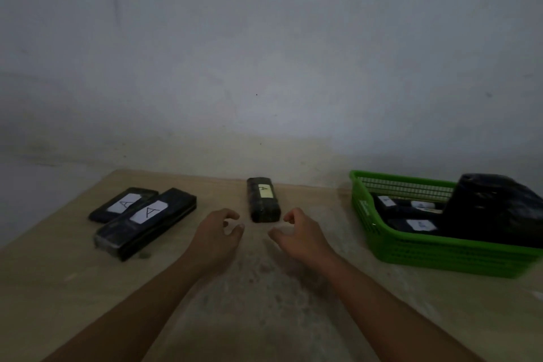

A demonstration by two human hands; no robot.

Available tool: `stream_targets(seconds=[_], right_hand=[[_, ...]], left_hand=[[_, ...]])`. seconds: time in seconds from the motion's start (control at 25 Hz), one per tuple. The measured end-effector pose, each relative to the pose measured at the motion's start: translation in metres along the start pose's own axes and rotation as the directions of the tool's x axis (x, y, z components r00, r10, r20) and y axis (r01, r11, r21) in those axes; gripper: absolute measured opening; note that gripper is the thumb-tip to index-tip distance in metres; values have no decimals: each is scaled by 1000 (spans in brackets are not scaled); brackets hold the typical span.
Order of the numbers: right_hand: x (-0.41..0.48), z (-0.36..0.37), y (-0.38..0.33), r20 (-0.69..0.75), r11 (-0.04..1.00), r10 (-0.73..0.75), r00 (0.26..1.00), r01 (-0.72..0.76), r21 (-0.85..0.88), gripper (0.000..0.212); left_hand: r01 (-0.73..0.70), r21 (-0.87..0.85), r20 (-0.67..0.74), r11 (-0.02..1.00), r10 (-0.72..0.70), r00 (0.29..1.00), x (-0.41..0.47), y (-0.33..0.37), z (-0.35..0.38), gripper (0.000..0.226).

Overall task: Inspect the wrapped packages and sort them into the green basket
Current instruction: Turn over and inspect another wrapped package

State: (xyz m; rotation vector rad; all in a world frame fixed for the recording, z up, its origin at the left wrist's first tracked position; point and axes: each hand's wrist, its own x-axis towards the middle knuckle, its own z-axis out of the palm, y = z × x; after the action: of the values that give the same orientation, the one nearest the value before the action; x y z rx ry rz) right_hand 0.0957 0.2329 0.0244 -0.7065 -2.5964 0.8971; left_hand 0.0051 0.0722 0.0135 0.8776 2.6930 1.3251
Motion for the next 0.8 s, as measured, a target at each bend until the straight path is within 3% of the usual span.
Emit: stream_targets(seconds=[0.2,0.36,0.52,0.64,0.8], right_hand=[[40,42,-1,-62,998,67,996,-67,1,78],[67,60,-5,-136,987,61,989,-80,-139,92],[80,73,-8,-131,962,70,989,-102,-254,87],[78,66,-3,-148,987,61,987,-82,-140,74],[45,33,11,-156,964,-44,987,83,251,60]], left_hand=[[-58,122,-70,991,66,995,17,-22,10,31],[-102,216,-83,971,122,989,34,-32,15,34],[-94,220,-108,971,120,987,40,-39,15,33],[-84,163,-133,983,106,985,35,-38,11,31],[2,-94,-134,996,-15,991,19,-27,2,39]])
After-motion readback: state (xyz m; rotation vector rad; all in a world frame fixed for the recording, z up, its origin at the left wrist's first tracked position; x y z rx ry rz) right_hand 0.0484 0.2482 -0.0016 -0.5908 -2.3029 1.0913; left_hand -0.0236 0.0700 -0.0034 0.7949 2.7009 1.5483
